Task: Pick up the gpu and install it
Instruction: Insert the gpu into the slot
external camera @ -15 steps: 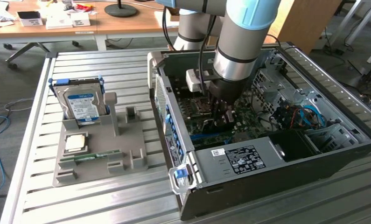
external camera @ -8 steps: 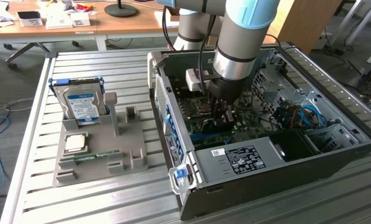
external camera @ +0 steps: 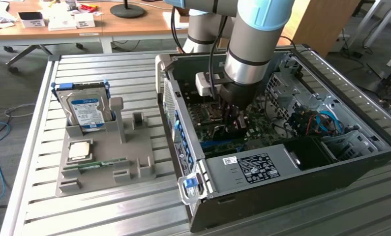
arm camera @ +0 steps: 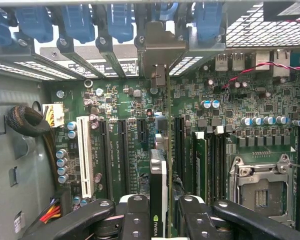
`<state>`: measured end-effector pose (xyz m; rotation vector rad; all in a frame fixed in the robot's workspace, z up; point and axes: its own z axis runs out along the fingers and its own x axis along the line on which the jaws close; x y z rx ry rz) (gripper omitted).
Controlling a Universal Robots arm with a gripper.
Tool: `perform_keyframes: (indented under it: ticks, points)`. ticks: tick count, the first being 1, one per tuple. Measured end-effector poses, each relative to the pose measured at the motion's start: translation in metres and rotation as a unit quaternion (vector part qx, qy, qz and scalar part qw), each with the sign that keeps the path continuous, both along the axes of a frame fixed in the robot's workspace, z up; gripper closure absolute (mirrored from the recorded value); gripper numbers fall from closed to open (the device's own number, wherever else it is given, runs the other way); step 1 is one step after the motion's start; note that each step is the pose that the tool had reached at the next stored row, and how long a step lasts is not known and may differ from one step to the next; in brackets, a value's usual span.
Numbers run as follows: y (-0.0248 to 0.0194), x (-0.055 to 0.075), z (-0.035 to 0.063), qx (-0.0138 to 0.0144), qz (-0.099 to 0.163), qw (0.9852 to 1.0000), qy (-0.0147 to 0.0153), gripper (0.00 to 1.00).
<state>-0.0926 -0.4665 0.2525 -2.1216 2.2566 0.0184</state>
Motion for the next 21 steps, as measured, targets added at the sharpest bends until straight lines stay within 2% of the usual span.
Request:
perform_keyframes:
  ticks: [21]
  points:
    - [-0.0001, -0.0001, -0.0008, -0.0013, 0.0, 1.0, 0.0001, 0.73]
